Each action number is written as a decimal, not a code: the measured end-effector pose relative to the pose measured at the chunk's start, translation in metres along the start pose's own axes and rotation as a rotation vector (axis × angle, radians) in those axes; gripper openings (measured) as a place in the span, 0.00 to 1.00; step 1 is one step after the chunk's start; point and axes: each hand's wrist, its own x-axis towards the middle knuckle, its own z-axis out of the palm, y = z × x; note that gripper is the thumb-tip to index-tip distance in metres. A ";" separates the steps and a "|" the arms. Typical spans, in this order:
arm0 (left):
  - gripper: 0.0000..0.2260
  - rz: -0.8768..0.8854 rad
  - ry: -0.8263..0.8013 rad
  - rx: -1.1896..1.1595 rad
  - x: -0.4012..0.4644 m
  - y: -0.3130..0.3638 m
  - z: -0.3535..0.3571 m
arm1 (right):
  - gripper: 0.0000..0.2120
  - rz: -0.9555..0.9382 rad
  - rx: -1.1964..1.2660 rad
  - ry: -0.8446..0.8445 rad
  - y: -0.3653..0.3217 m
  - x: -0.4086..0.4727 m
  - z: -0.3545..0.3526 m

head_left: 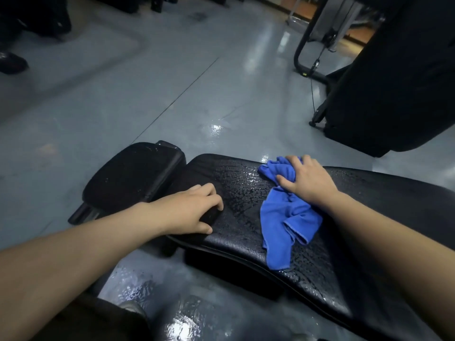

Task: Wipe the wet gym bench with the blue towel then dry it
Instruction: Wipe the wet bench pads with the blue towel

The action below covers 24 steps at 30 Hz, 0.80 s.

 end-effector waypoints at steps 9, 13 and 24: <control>0.22 0.019 -0.002 -0.022 -0.009 -0.016 0.001 | 0.31 -0.077 0.031 -0.048 -0.096 0.051 0.025; 0.23 0.018 -0.019 -0.013 -0.004 -0.022 -0.001 | 0.30 -0.238 0.062 -0.077 -0.150 0.076 0.039; 0.21 -0.005 -0.042 -0.022 -0.014 -0.027 -0.002 | 0.36 -0.581 0.075 -0.064 -0.155 0.038 0.039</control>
